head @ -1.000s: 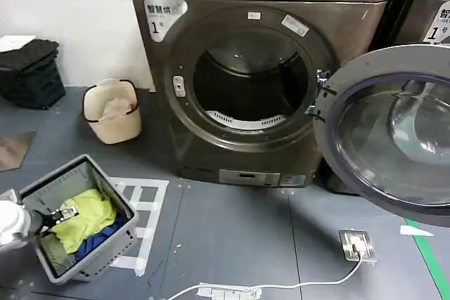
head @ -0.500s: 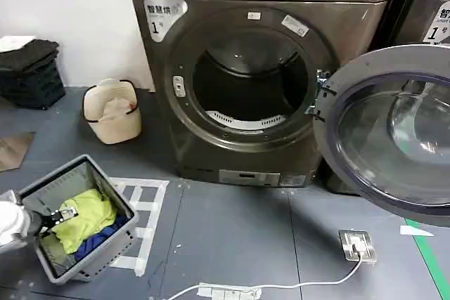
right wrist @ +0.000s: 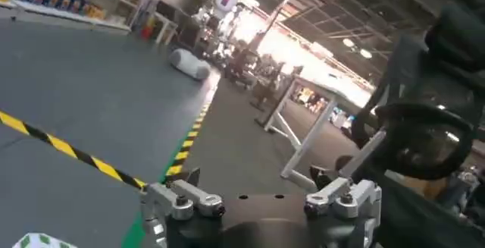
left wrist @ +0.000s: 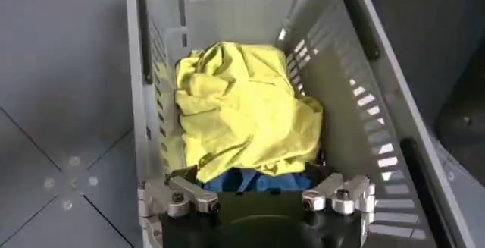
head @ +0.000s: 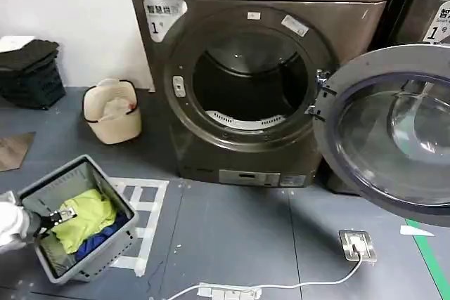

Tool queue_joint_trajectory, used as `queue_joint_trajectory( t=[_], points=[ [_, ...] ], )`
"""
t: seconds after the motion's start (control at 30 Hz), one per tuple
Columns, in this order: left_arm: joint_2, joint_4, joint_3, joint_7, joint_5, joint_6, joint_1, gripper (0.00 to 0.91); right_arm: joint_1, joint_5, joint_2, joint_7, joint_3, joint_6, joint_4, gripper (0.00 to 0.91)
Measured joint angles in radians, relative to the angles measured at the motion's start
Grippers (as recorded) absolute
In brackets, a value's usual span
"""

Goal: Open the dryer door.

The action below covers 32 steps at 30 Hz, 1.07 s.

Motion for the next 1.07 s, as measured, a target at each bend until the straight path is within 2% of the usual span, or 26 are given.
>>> queue_joint_trajectory(
  t=[1.07],
  points=[
    [-0.002,-0.006,0.001,0.004,0.004,0.000,0.006,0.907,0.004,0.005,0.000,-0.013,-0.004,0.000,0.011,0.907]
  ],
)
